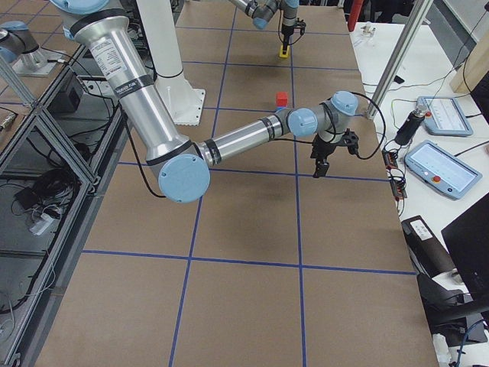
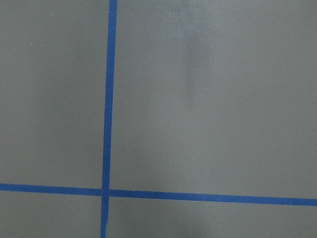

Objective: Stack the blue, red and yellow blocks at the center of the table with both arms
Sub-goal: 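Lower the left gripper onto the yellow cube and close on it, then carry the yellow cube with the left gripper onto the red cube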

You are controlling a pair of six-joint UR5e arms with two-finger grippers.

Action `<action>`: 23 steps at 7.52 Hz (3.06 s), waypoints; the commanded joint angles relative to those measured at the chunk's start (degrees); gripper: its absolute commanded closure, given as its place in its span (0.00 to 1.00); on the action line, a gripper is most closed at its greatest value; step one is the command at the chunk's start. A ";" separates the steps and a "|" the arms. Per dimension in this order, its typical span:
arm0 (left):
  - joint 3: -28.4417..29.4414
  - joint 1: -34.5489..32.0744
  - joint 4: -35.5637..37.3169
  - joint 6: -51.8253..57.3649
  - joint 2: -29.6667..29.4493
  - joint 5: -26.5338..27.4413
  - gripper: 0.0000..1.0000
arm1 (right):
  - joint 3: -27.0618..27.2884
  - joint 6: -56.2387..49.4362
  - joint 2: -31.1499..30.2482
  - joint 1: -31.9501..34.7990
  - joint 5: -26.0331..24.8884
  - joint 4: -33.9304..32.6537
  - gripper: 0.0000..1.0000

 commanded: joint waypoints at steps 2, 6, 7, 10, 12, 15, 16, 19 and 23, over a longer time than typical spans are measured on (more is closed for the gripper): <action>-1.12 0.17 -1.87 -0.24 0.09 -0.15 0.88 | 0.09 0.00 0.07 0.00 0.00 0.00 0.01; -8.29 -0.09 10.08 -0.42 -2.52 -3.93 1.00 | 0.09 0.09 0.07 0.00 0.00 0.09 0.01; -11.03 -0.10 22.26 -0.50 -9.59 -3.93 1.00 | 0.09 0.00 0.07 0.00 0.00 0.09 0.01; -9.49 3.31 33.19 -15.21 -25.97 -4.02 1.00 | 0.18 -0.17 0.25 0.00 -0.26 0.09 0.01; -1.18 8.75 33.28 -24.80 -38.86 -3.67 1.00 | 0.26 -0.17 0.16 0.00 -0.79 0.09 0.01; 7.04 15.34 32.66 -28.89 -48.60 0.34 1.00 | 0.09 0.00 -1.15 0.18 -0.70 1.57 0.01; 7.74 16.59 31.71 -28.89 -48.34 1.85 1.00 | 0.00 0.35 -2.29 0.18 -0.62 4.11 0.01; 9.33 17.22 28.63 -28.81 -46.85 1.96 1.00 | 0.00 0.71 -2.39 0.18 -0.53 4.66 0.01; 9.77 17.13 27.74 -28.45 -46.49 2.39 1.00 | -0.09 0.71 -2.56 0.18 -0.53 4.57 0.01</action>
